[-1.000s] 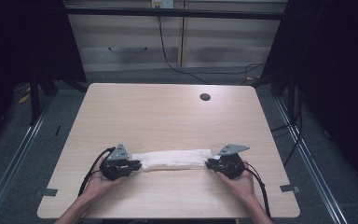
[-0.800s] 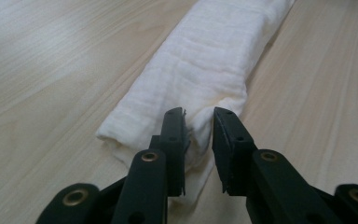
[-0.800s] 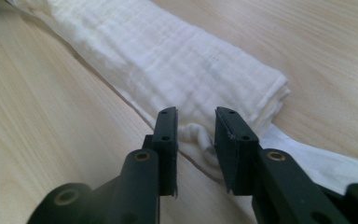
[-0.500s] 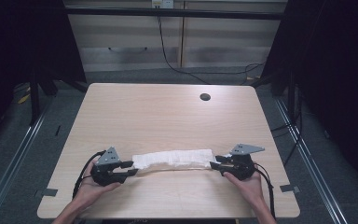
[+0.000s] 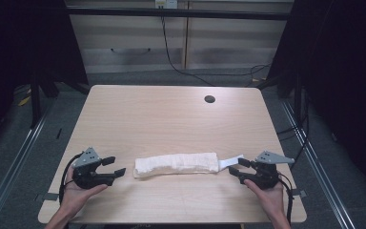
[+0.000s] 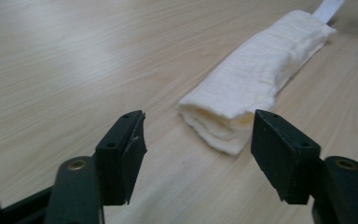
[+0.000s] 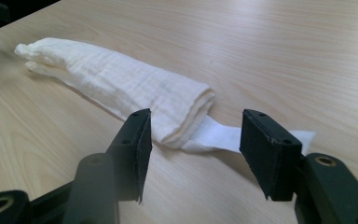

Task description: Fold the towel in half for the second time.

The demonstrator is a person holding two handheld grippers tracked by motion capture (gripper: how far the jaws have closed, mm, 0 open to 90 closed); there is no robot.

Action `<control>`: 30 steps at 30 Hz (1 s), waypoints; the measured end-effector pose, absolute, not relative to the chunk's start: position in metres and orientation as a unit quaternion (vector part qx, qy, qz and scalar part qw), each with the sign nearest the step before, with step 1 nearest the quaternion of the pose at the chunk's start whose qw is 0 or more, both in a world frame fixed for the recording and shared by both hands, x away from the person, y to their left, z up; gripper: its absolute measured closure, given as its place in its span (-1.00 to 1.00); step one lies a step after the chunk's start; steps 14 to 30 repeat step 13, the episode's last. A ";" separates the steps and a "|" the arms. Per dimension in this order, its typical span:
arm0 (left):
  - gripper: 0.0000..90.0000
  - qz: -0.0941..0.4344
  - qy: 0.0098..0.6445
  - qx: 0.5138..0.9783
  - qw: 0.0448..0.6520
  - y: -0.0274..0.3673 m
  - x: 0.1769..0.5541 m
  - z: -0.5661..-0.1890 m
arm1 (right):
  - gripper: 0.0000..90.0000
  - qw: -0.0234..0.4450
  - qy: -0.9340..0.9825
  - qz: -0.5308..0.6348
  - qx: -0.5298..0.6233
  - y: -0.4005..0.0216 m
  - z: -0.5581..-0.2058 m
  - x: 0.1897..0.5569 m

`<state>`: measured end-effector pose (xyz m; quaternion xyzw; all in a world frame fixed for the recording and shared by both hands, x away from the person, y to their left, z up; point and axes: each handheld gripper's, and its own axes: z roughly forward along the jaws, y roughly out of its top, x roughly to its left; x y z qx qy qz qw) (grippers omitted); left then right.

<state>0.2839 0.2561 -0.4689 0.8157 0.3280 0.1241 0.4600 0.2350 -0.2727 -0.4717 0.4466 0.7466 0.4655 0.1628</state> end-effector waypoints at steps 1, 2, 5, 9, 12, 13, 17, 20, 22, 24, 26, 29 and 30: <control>-0.24 0.126 0.337 0.811 0.461 0.259 0.284 -0.470 | -0.06 0.163 0.747 0.465 0.447 -0.273 -0.472 0.235; -0.27 0.129 0.345 0.808 0.459 0.262 0.285 -0.472 | -0.10 0.165 0.743 0.466 0.451 -0.275 -0.472 0.232; -0.39 0.128 0.365 0.797 0.463 0.268 0.290 -0.475 | -0.15 0.174 0.733 0.465 0.464 -0.288 -0.475 0.227; -0.52 0.122 0.383 0.790 0.462 0.276 0.295 -0.479 | -0.20 0.188 0.713 0.467 0.488 -0.304 -0.477 0.227; -0.56 0.123 0.395 0.781 0.468 0.280 0.297 -0.480 | -0.22 0.193 0.706 0.462 0.501 -0.311 -0.481 0.227; -0.56 0.122 0.397 0.781 0.466 0.280 0.298 -0.480 | -0.22 0.193 0.705 0.460 0.504 -0.313 -0.482 0.227; -0.56 0.122 0.397 0.781 0.466 0.280 0.298 -0.480 | -0.22 0.193 0.705 0.460 0.504 -0.313 -0.482 0.227; -0.56 0.122 0.397 0.781 0.466 0.280 0.298 -0.480 | -0.22 0.193 0.705 0.460 0.504 -0.313 -0.482 0.227; -0.56 0.122 0.397 0.781 0.466 0.280 0.298 -0.480 | -0.22 0.193 0.705 0.460 0.504 -0.313 -0.482 0.227; -0.56 0.122 0.397 0.781 0.466 0.280 0.298 -0.480 | -0.22 0.193 0.705 0.460 0.504 -0.313 -0.482 0.227; -0.56 0.122 0.397 0.781 0.466 0.280 0.298 -0.480 | -0.22 0.193 0.705 0.460 0.504 -0.313 -0.482 0.227; -0.56 0.122 0.397 0.781 0.466 0.280 0.298 -0.480 | -0.22 0.193 0.705 0.460 0.504 -0.313 -0.482 0.227; -0.56 0.122 0.397 0.781 0.466 0.280 0.298 -0.480 | -0.22 0.193 0.705 0.460 0.504 -0.313 -0.482 0.227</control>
